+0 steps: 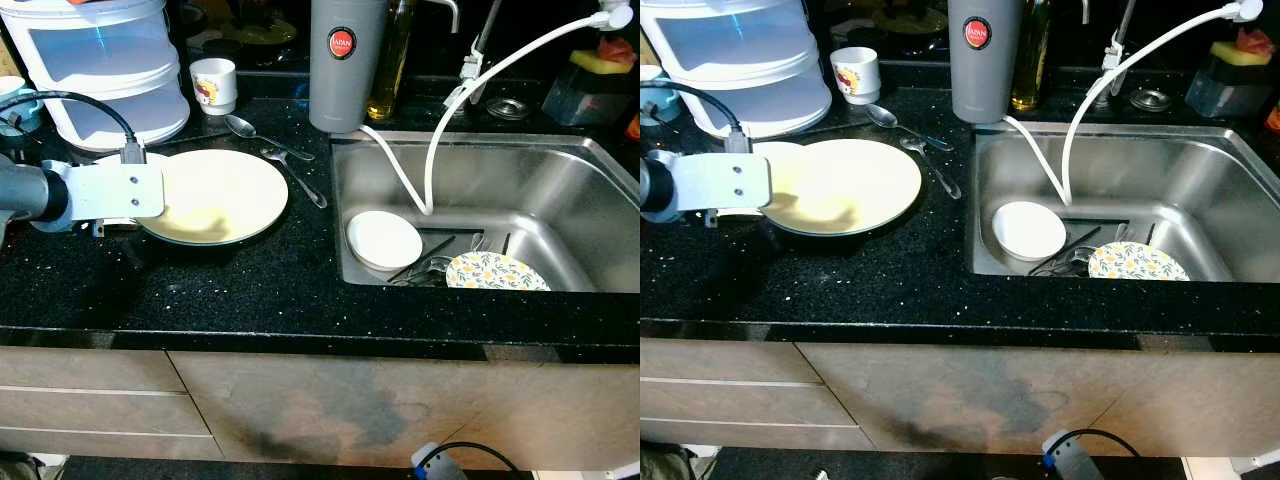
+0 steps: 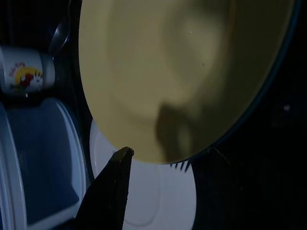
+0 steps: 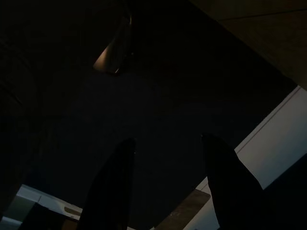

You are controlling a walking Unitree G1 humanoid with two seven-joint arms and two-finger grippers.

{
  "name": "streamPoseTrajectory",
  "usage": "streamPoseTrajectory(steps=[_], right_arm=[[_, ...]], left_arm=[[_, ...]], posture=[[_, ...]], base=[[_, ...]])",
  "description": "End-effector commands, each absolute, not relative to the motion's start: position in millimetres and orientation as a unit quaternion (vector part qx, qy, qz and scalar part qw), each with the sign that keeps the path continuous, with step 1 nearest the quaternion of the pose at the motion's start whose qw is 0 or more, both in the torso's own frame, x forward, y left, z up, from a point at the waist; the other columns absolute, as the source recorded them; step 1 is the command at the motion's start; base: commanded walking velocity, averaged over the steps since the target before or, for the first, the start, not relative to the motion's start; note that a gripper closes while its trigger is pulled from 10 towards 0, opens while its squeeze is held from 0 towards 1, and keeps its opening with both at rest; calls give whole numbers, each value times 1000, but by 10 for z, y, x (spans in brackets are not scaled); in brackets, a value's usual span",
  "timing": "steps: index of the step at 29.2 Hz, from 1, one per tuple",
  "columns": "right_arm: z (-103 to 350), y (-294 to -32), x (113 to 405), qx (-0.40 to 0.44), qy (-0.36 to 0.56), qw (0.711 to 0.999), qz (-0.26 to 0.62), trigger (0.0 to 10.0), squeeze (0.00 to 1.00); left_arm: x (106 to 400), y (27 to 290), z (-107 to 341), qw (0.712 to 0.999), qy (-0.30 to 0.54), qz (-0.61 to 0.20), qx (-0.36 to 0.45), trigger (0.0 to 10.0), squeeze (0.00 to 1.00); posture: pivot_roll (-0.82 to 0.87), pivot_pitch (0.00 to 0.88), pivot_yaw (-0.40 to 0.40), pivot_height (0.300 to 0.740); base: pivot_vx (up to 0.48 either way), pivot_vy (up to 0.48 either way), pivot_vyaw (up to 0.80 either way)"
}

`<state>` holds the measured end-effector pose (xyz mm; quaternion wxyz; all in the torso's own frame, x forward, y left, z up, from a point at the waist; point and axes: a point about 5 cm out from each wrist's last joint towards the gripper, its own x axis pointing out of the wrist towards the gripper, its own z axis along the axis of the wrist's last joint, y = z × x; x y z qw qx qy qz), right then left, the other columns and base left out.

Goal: Kitchen organization

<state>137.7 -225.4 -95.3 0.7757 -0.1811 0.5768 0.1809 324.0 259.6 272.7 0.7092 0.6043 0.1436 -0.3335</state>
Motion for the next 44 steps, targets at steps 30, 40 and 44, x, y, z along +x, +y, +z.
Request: streamPoseTrajectory(steps=[30,40,44], right_arm=[[-877,-2337,1523,-179,574,780,173,10000,0],[-887,-2266,1548,-179,572,781,175,10000,0],[-892,-2284,1524,-178,574,780,175,10000,0]], left_arm=[[3363,2145,2480,703,55,-395,588,10000,0],[3353,2069,2349,700,72,-417,576,10000,0],[3359,2077,2340,699,71,-412,580,10000,0]], posture=[[39,1,1,740],[33,0,3,740],[33,0,4,740]], base=[[0,0,0],[0,0,0],[0,0,0]])
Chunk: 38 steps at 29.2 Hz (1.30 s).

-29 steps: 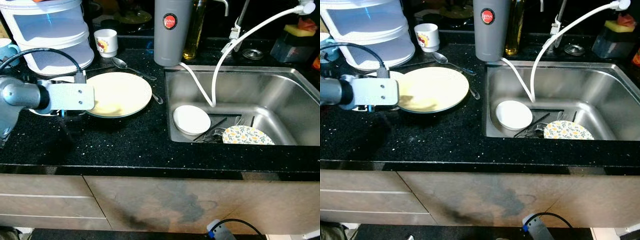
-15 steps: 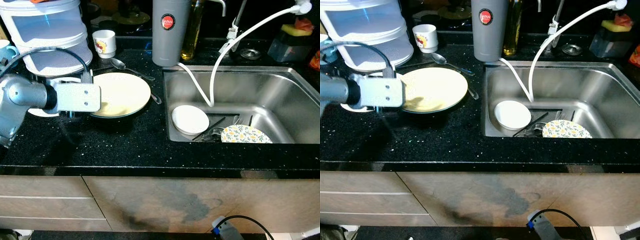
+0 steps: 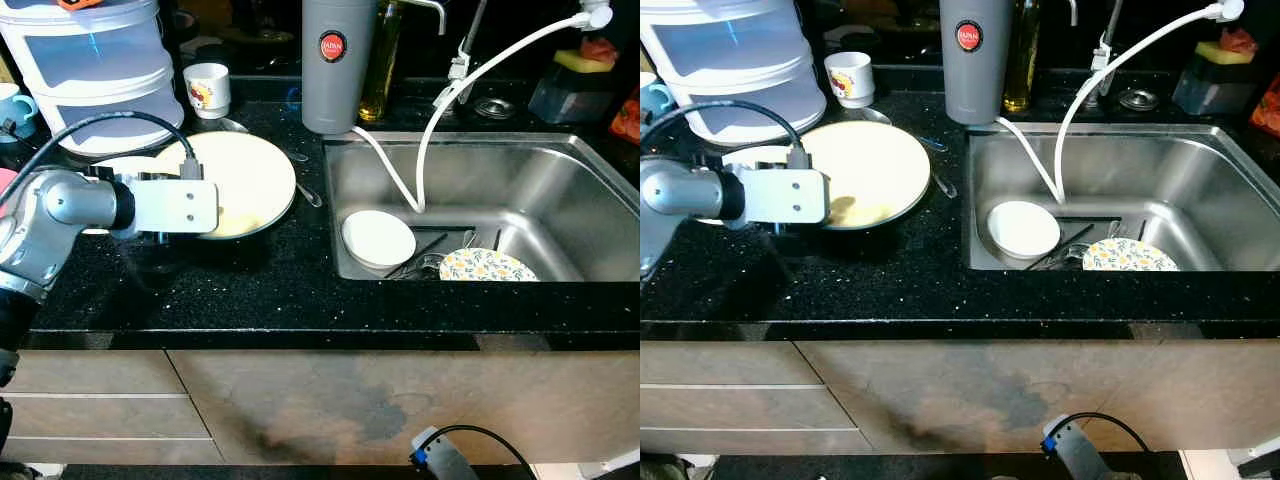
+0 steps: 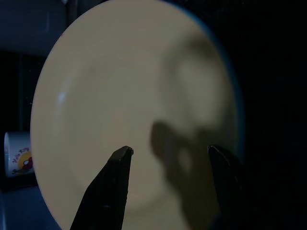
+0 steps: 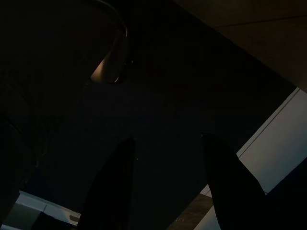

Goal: Kitchen organization

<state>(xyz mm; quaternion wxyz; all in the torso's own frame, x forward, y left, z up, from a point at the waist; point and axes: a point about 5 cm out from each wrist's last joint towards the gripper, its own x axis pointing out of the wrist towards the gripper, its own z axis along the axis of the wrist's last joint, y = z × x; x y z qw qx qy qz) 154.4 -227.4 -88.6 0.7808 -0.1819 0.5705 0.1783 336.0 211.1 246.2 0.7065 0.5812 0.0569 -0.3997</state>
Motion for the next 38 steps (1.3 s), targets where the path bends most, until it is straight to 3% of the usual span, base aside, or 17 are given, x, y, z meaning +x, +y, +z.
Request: streamPoseTrajectory(steps=[1,17,22,32,38], right_arm=[[-897,-2293,1504,-178,575,779,174,10000,0],[-915,-2286,1464,-178,576,779,173,10000,0],[-913,-2265,1485,-178,574,780,173,10000,0],[-910,-2278,1485,-181,574,780,172,10000,0],[-925,-2255,1460,-180,575,780,172,10000,0]], left_arm=[[3372,2092,2344,701,70,-404,583,10000,0],[3472,2166,2374,719,54,-359,593,10000,0],[3424,2099,2301,716,55,-394,574,10000,0],[3085,1700,2222,704,36,-554,444,10000,0],[3023,1638,2233,698,33,-577,423,10000,0]], posture=[[32,0,4,740],[29,4,2,740],[30,5,1,740],[33,7,-1,740],[34,7,2,740]], base=[[0,0,0],[0,0,0],[0,0,0],[0,0,0],[0,0,0]])
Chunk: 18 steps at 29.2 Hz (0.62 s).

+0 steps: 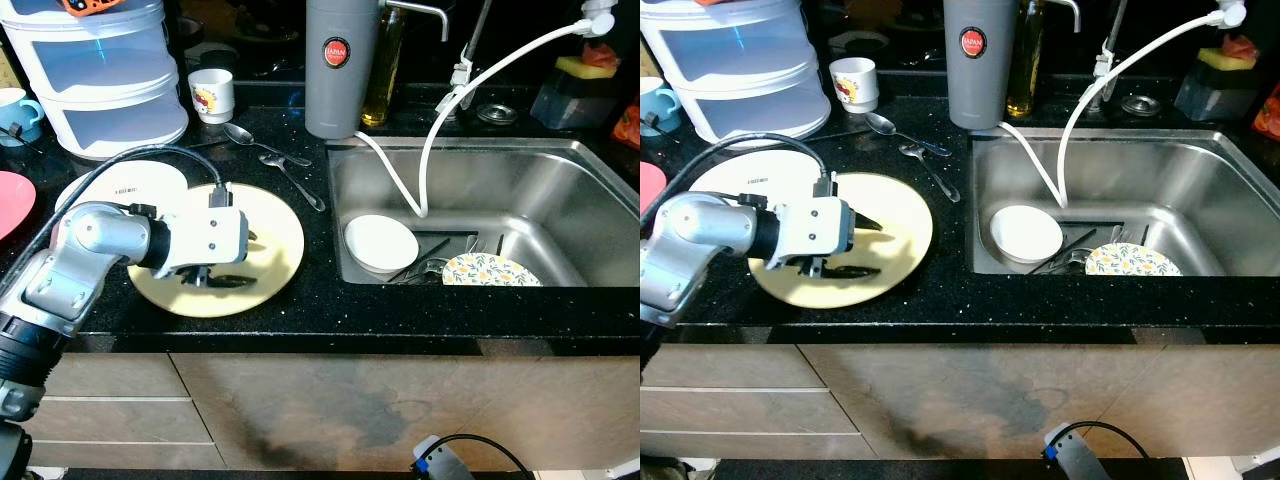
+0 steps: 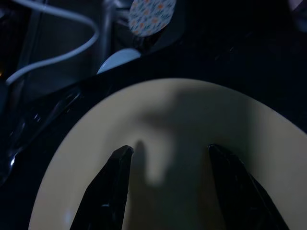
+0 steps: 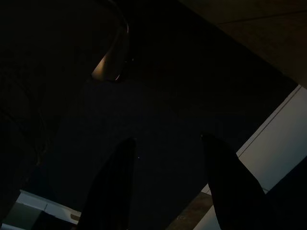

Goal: Kitchen organization

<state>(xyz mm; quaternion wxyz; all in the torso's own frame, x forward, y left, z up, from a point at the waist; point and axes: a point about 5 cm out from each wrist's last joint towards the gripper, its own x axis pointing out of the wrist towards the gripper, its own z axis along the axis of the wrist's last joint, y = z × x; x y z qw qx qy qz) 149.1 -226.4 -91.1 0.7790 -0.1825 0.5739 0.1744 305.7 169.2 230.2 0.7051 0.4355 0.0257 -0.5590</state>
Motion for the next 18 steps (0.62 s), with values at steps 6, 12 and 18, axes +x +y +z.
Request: streamPoseTrajectory(steps=[6,12,18], right_arm=[[-939,-2139,1496,-177,571,782,176,10000,0],[-951,-2076,1496,-173,570,783,180,10000,0],[-966,-2064,1459,-172,572,781,183,10000,0]], left_arm=[[3001,1625,2249,700,30,-577,420,10000,0],[3045,1542,2465,738,-29,-546,395,10000,0],[2653,1421,2829,707,-75,-656,256,10000,0]], posture=[[34,9,3,740],[30,10,5,740],[37,8,6,740]], base=[[0,0,0],[0,0,0],[0,0,0]])
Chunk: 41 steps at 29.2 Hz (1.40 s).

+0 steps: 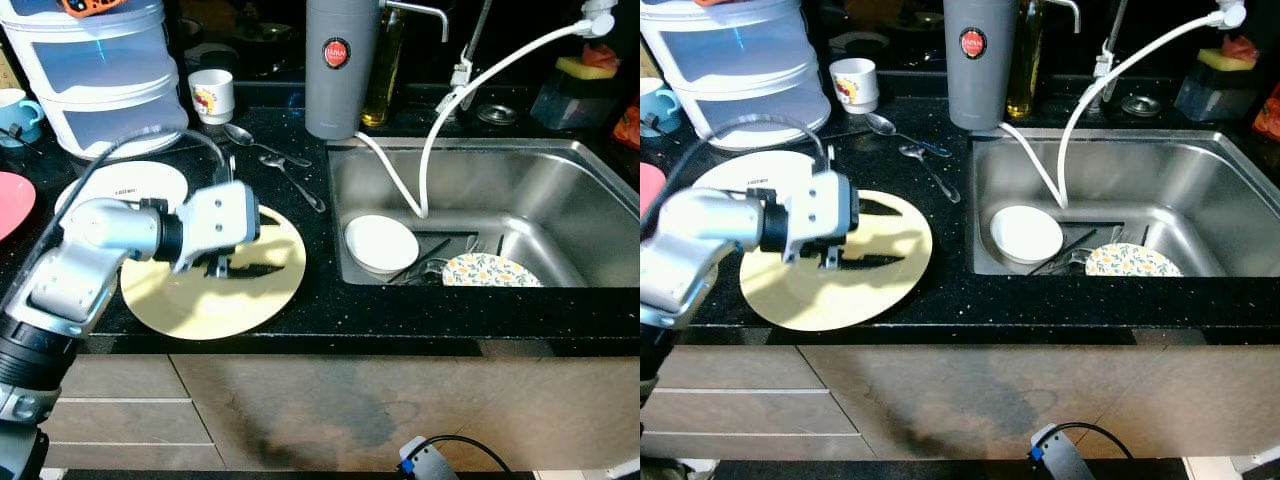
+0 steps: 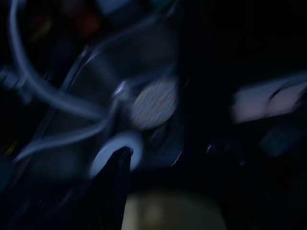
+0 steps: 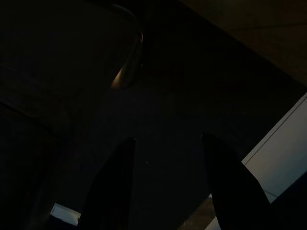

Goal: Kitchen organization

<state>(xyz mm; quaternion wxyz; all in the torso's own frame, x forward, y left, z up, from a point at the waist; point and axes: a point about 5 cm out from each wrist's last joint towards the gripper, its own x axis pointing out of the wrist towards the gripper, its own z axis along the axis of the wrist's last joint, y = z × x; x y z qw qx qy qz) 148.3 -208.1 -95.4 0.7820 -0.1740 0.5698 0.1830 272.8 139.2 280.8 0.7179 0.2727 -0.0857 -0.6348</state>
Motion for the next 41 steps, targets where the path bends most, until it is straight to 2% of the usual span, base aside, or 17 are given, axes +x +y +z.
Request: streamPoseTrajectory(steps=[1,3,6,12,15,19,22,24,25,27,34,41], right_arm=[[-967,-2069,1454,-172,572,781,184,10000,0],[-966,-2083,1448,-172,572,781,184,10000,0],[-958,-2120,1449,-174,572,781,184,10000,0],[-950,-2144,1456,-175,571,781,184,10000,0],[-944,-2163,1460,-176,572,780,184,10000,0],[-933,-2201,1469,-180,572,779,182,10000,0],[-927,-2221,1471,-180,573,779,181,10000,0],[-920,-2250,1472,-182,573,778,181,10000,0],[-920,-2250,1472,-182,573,778,181,10000,0],[-916,-2266,1471,-184,574,777,181,10000,0],[-951,-2162,1448,-185,574,775,186,10000,0],[-979,-2071,1426,-183,574,776,186,10000,0]], left_arm=[[2571,1440,2827,690,-63,-677,248,10000,0],[2513,1460,2811,680,-50,-690,242,10000,0],[2342,1558,2615,648,23,-720,247,10000,0],[2163,1709,2459,629,100,-725,262,10000,0],[2100,1788,2498,638,119,-711,271,10000,0],[2096,1894,2545,680,132,-656,300,10000,0],[2101,1934,2532,695,135,-635,309,10000,0],[2150,2037,2532,725,138,-588,332,10000,0],[2150,2037,2532,725,138,-588,332,10000,0],[2175,2133,2543,743,147,-554,346,10000,0],[2206,2394,2584,748,195,-491,401,10000,0],[2239,2464,2460,743,217,-480,413,10000,0]], posture=[[39,7,8,740],[39,7,8,740],[44,2,15,740],[48,0,13,740],[52,0,12,740],[58,0,8,740],[60,0,3,740],[62,0,-1,740],[62,0,-1,740],[64,0,-4,740],[76,1,-12,740],[73,0,-8,740]], base=[[0,0,0],[0,0,0],[0,0,0],[0,0,0],[0,0,0],[0,0,0],[0,0,0],[0,0,0],[0,0,0],[0,0,0],[0,0,0],[0,0,0]])
